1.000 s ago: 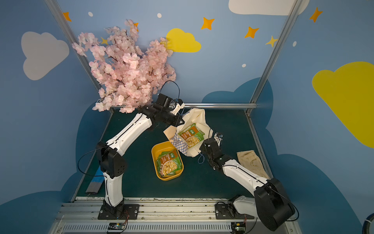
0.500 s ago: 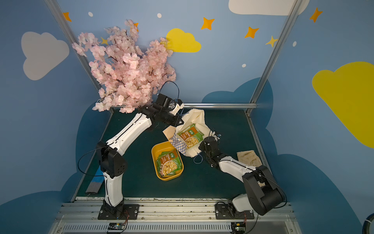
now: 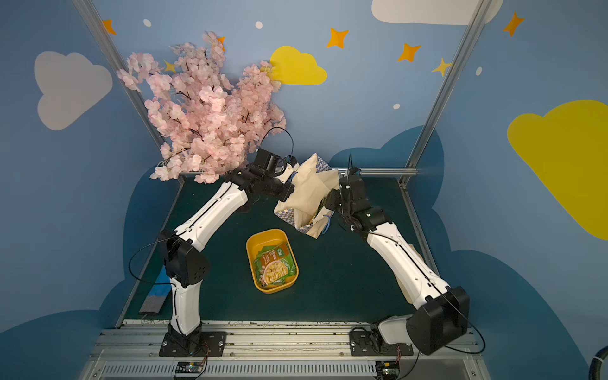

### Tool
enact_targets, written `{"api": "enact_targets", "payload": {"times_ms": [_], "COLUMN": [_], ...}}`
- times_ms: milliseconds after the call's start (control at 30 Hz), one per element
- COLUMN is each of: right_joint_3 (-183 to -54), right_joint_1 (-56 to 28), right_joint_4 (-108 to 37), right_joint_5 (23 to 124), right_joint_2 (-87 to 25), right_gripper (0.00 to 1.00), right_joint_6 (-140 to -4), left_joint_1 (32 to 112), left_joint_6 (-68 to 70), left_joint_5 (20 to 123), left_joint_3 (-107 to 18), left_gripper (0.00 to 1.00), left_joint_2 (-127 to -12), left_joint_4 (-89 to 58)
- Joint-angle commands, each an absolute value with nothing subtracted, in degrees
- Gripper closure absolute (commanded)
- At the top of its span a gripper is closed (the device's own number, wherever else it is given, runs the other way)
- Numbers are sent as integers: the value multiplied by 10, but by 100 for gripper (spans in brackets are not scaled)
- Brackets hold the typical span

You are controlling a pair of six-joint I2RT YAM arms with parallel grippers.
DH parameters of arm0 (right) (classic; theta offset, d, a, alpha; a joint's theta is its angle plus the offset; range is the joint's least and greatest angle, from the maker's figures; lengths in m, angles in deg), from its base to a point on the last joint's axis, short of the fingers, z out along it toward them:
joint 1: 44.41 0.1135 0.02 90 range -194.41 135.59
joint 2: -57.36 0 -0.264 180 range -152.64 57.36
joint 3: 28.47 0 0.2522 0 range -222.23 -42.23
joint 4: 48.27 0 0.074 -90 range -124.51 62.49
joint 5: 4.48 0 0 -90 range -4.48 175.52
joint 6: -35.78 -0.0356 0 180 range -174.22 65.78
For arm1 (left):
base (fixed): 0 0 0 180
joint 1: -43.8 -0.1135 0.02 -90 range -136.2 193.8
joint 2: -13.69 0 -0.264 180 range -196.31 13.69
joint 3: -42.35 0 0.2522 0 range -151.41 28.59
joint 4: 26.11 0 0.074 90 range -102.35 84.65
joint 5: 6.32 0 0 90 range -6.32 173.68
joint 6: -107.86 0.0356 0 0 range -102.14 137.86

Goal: Place the condiment packets inside the bag
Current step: Adjust the paper bag at the center of the board.

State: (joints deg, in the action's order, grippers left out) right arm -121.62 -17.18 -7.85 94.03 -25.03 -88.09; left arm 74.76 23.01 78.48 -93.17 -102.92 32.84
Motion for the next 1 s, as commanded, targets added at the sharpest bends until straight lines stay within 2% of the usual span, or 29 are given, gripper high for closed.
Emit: {"api": "enact_targets", "payload": {"times_ms": [0, 200, 300, 433, 733, 800, 900, 967], "right_joint_3": [-1304, -1423, -1409, -1398, -1354, -1345, -1336, -1336], "right_joint_1": [-175, -198, -232, -240, -257, -256, -250, -247], "right_joint_4": [100, 189, 174, 163, 152, 144, 132, 132], "right_joint_5": [890, 894, 861, 843, 805, 796, 799, 807], "right_joint_2": [-318, -396, -377, -354, -331, -319, -300, -289], "right_gripper": [100, 100, 100, 100, 100, 81, 59, 52], "right_joint_6": [-845, -802, -807, -805, -820, -822, -821, -819], "left_joint_1": [776, 805, 787, 746, 739, 739, 745, 751], "left_joint_6": [282, 340, 387, 422, 422, 410, 389, 383], "left_joint_5": [823, 907, 994, 1038, 1019, 1003, 977, 971], "left_joint_3": [-911, -916, -944, -989, -982, -986, -998, -1014], "left_gripper": [97, 97, 97, 97, 97, 97, 97, 97], "left_joint_2": [-1011, -987, -991, -1007, -1025, -1030, -1034, -1041], "left_joint_4": [333, 336, 335, 340, 372, 380, 396, 411]}}
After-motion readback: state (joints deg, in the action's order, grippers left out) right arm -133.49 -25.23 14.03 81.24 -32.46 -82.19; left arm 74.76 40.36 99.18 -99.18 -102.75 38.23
